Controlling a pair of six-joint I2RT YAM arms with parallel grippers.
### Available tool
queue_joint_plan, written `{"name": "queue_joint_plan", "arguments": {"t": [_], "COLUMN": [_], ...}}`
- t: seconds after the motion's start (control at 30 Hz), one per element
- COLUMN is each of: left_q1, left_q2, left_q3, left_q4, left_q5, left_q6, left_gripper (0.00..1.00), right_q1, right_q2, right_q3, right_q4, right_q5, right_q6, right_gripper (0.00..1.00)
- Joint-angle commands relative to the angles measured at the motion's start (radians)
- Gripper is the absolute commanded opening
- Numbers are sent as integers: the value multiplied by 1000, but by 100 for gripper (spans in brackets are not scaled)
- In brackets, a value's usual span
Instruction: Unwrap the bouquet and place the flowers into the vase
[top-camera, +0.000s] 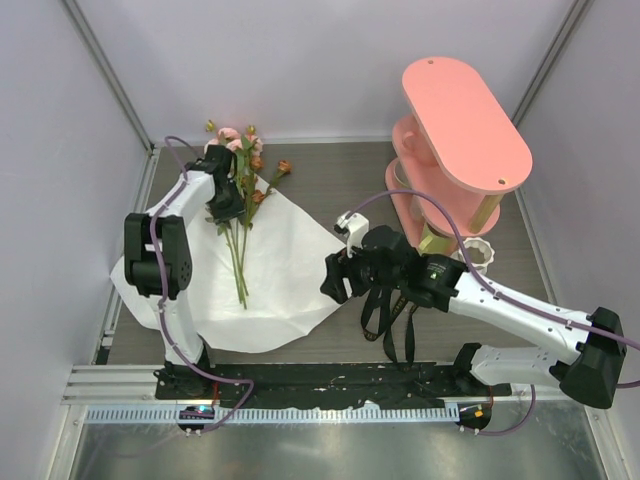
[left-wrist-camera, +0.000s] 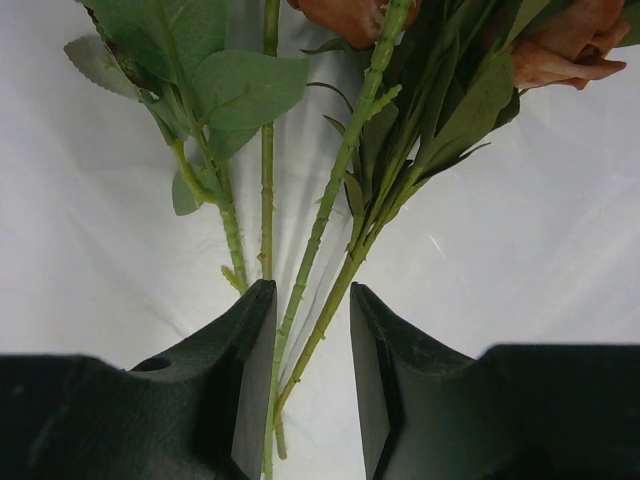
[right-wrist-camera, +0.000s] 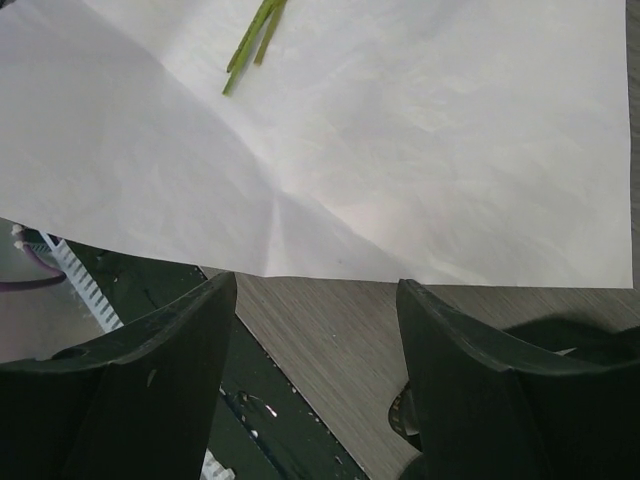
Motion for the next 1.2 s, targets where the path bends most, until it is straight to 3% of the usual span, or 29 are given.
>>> {"name": "queue_joint_plan", "arguments": {"t": [0.0,0.67,0.77,0.9,1.17], "left_q1": [0,-63,-71,-89,-91], "left_q2": [40,97,90,-11,-318], "left_q3": [-10,1,1,-25,-178], "left_q4": [32,15,14,32,127], "left_q5": [-3,-164,-163,-187,-226], "left_q6": [22,94,100,105,80], "left_gripper": [36,17,9,0,0], "right_q1": [3,4,3,3,3], "right_q2": [-26,-13,-16,-17,-17], "right_q3": [-31,-94,-90,-73,-41], "right_q4": [-7,36,32,23,-17], "right_q5": [41,41,47,47,92], "right_q6": [-20,20,23,34,36], "right_gripper": [71,71,71,71,72]}}
